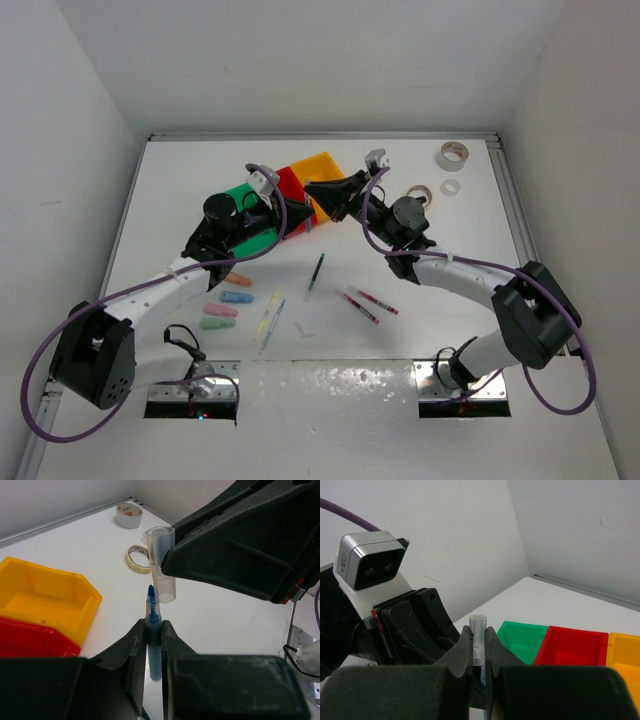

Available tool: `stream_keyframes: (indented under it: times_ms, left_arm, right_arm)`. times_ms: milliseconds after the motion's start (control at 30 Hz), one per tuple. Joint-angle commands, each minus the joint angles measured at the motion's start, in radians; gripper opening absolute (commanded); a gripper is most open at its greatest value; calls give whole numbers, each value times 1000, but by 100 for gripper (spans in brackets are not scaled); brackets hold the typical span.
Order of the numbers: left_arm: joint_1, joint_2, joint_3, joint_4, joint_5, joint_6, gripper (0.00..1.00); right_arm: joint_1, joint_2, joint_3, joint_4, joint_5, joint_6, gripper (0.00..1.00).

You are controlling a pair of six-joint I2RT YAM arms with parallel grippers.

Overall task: Sort the stationery into containers
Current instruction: Close the pen cap on the pen.

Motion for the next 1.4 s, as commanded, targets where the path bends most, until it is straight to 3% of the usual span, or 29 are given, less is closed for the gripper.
stream_keyframes:
  times_ms: [0, 667, 1133, 1367]
  left_arm:
    - [-3, -9, 23, 50, 18, 3, 0]
    - [-4, -17, 16, 51, 3, -1, 0]
    - [22, -31, 7, 51, -62, -56, 0]
    - [11, -35, 7, 142, 101, 66, 0]
  right_arm:
    - [2, -13, 59, -6, -2, -72, 0]
    - [14, 14, 34, -11, -4, -77, 0]
    - [49, 15, -98, 5, 24, -120, 0]
    - [75, 13, -185, -45, 30, -230, 0]
